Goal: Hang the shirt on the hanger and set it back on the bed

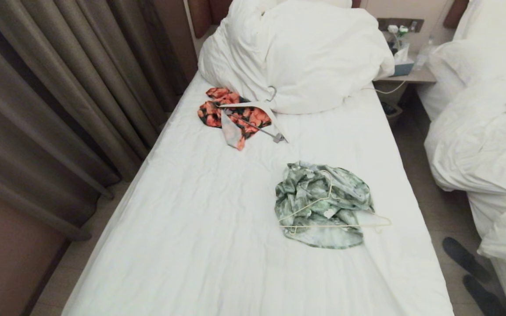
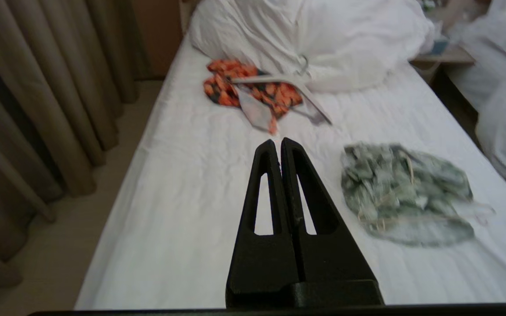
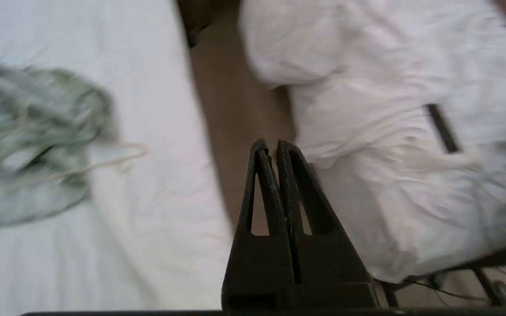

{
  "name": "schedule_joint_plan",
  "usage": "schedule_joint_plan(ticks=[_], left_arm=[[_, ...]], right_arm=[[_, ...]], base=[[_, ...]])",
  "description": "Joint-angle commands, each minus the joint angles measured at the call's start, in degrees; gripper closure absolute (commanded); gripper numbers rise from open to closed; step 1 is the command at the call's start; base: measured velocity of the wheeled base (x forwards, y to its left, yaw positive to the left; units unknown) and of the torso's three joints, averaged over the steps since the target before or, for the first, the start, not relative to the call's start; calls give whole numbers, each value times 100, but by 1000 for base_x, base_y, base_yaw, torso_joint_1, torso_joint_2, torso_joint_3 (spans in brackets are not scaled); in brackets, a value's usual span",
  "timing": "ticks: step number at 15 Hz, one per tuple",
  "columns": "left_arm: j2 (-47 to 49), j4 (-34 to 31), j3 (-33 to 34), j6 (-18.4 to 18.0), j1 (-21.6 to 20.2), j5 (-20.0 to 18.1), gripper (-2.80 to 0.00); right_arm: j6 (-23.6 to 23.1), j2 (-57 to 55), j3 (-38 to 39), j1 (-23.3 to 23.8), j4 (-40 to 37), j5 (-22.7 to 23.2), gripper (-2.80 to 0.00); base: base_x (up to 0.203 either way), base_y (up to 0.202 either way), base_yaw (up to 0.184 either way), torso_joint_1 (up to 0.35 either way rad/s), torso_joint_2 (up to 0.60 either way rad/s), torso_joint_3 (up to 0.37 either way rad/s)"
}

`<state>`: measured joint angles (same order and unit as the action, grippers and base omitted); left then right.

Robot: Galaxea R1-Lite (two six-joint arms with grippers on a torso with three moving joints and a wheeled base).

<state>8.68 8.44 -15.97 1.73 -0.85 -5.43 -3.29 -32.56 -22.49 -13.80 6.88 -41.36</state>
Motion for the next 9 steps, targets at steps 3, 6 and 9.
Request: schedule_joint_plan(ticks=[3, 6, 9], left_arm=[[-771, 1, 962, -212, 56, -211, 0], [-868, 76, 1381, -532, 59, -96, 0], [-868, 53, 1439, -639, 59, -45, 0]], right_arm=[[-193, 1433, -8, 750, -531, 11, 0], [-182, 1648, 85, 875, -861, -20, 0], [-234, 1884, 443, 1489, -872, 72, 0]], base=[[0, 0, 0, 0, 0, 0], [0, 0, 0, 0, 0, 0], [0, 0, 0, 0, 0, 0]])
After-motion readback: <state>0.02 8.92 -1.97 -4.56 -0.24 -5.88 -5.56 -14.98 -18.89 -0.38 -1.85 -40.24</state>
